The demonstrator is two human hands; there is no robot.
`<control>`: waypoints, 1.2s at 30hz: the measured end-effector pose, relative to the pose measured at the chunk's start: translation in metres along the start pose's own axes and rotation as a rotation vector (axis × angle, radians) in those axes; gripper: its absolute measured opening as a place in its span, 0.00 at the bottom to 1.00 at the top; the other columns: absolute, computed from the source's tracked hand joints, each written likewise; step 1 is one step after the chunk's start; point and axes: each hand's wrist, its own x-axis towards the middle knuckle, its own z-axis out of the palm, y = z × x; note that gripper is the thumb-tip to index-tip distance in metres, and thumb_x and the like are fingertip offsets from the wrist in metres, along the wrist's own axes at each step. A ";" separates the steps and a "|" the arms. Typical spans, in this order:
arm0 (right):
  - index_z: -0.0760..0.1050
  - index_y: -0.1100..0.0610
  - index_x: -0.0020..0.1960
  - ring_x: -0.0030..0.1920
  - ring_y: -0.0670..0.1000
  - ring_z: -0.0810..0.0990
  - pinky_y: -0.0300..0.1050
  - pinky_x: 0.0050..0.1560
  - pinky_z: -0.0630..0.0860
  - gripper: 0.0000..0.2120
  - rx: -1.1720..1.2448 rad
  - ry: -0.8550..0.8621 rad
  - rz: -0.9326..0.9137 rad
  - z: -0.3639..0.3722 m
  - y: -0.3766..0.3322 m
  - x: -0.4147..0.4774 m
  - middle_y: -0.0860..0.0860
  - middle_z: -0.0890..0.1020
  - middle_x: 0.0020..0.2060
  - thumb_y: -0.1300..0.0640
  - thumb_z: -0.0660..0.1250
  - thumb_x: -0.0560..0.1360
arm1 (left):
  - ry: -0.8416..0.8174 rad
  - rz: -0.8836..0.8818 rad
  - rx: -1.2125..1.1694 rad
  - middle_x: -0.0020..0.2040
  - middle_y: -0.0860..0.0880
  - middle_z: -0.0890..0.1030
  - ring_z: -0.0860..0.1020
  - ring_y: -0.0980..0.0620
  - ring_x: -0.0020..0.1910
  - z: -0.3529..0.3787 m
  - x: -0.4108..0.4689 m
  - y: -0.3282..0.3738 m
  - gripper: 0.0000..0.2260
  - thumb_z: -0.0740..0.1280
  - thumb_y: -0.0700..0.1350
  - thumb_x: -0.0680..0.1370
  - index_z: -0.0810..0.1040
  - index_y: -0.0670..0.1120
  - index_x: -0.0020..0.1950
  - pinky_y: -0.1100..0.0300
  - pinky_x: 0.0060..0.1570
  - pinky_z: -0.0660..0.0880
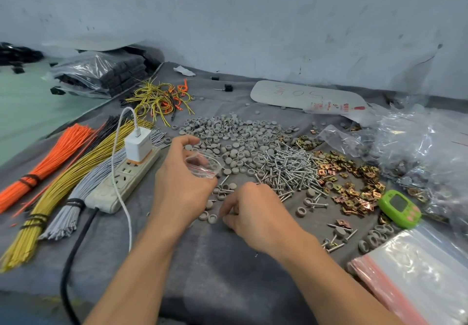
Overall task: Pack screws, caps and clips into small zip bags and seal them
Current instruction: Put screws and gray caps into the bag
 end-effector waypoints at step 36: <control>0.89 0.44 0.44 0.33 0.40 0.81 0.35 0.34 0.76 0.08 0.478 0.371 0.142 -0.070 0.026 -0.038 0.40 0.85 0.33 0.56 0.73 0.72 | -0.362 0.242 0.018 0.42 0.60 0.83 0.79 0.62 0.38 0.056 -0.031 0.038 0.20 0.81 0.52 0.63 0.76 0.56 0.50 0.64 0.36 0.74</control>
